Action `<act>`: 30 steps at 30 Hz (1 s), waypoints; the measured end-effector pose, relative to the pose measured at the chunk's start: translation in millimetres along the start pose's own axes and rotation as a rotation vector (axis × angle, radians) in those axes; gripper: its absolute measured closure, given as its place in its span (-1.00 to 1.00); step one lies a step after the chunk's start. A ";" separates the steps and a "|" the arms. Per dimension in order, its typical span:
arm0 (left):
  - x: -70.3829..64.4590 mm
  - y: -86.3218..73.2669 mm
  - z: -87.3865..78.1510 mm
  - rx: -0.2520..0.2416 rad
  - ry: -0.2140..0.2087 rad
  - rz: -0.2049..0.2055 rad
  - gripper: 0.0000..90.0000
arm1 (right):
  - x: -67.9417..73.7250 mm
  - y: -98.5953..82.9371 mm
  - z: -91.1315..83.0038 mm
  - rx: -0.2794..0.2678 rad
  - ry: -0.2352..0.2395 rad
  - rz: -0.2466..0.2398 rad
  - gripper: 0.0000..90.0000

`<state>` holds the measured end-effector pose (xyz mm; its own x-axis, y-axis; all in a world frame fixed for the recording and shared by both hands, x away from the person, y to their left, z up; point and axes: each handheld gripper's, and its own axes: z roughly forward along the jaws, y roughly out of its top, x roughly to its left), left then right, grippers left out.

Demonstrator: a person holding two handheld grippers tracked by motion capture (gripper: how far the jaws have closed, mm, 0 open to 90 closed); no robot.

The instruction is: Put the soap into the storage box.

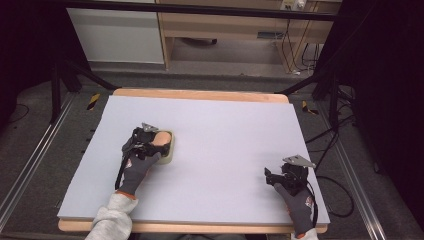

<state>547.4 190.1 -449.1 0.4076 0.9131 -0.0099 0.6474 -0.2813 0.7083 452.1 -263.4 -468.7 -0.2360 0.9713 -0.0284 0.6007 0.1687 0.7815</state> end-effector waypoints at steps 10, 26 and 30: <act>-2.0 -3.0 4.6 -0.001 0.005 0.001 -0.29 | -3.1 -0.4 -0.1 -0.004 0.012 0.025 -0.81; -2.5 -3.5 2.7 -0.010 0.007 0.008 -0.34 | -2.2 -2.0 -0.5 0.000 0.010 0.026 -0.82; -1.3 -2.4 -1.5 -0.020 -0.002 0.000 -0.53 | -3.1 -2.1 -0.8 -0.003 0.017 0.026 -0.82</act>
<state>544.3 190.1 -449.7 0.4092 0.9124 -0.0115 0.6342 -0.2754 0.7224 450.9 -266.9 -469.7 -0.2336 0.9723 0.0025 0.6048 0.1433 0.7834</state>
